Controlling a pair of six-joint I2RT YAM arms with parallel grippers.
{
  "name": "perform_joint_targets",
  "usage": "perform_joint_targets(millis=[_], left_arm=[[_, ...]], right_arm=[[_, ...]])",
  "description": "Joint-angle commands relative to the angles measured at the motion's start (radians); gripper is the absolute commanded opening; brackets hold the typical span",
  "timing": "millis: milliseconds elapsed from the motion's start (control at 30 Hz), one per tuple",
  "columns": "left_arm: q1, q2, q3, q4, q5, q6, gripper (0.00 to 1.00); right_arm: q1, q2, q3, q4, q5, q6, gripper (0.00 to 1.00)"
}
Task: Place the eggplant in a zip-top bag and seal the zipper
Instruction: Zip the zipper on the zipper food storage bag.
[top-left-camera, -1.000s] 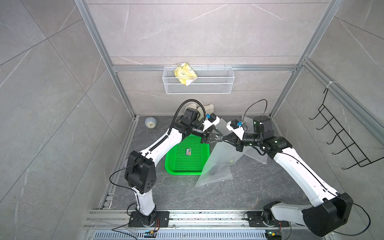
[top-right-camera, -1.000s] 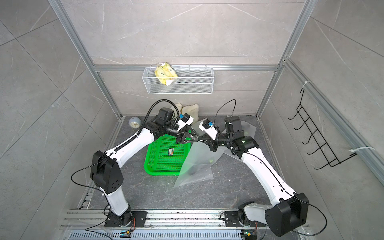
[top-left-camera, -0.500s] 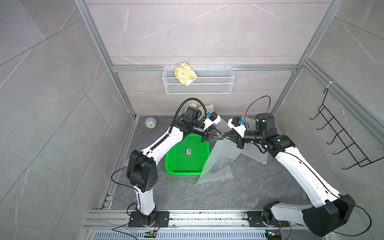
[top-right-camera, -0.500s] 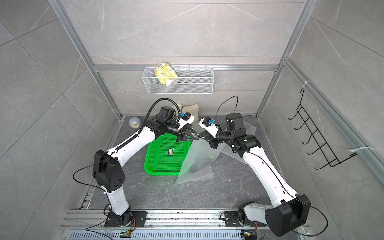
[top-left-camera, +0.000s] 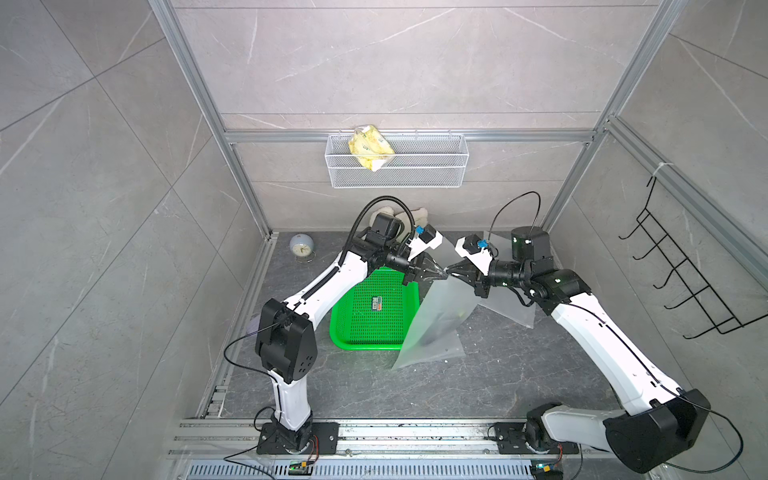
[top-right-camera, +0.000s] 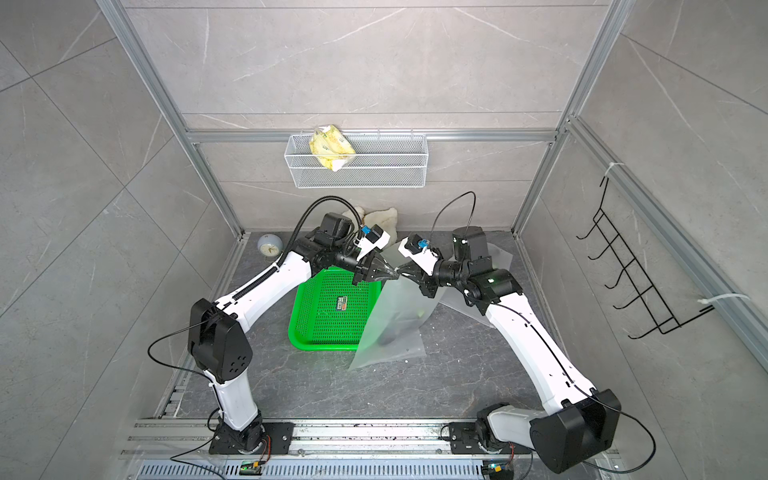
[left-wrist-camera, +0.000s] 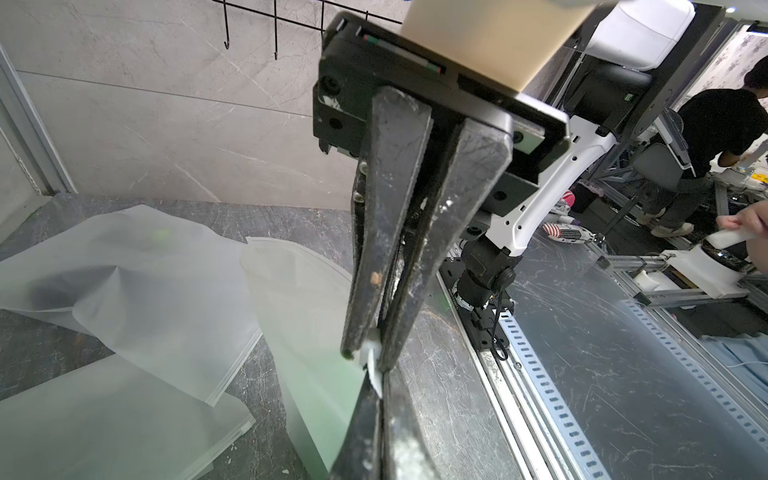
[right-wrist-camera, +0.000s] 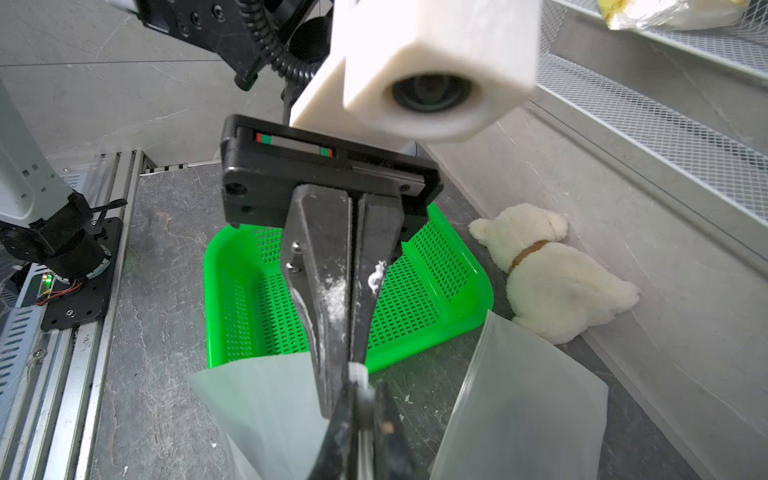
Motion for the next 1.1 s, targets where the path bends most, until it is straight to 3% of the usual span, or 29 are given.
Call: perform_joint_targets(millis=[0,133,333,533,667,1067], left_arm=[[-0.004,-0.002,0.046,-0.010,-0.001,0.053,0.00],[-0.001,-0.032,0.031,-0.024,-0.026,0.098,0.00],[0.010,-0.077,-0.017,0.020,-0.037,0.107,0.00],[0.030,-0.144,-0.148,0.242,-0.063,-0.002,0.00],[0.036,-0.154,-0.174,0.283,-0.070,-0.025,0.00],[0.087,-0.211,-0.238,0.409,-0.069,-0.104,0.00]], right_arm=[[0.012,-0.013,0.008,-0.096,-0.040,-0.091,0.00],[0.009,-0.021,-0.013,-0.143,0.013,-0.166,0.00],[-0.011,-0.022,-0.028,-0.154,0.008,-0.177,0.00],[-0.054,-0.010,-0.010,-0.186,-0.057,-0.159,0.00],[-0.089,0.002,0.000,-0.180,-0.158,-0.120,0.00],[-0.144,0.014,-0.024,-0.177,-0.096,-0.130,0.00]])
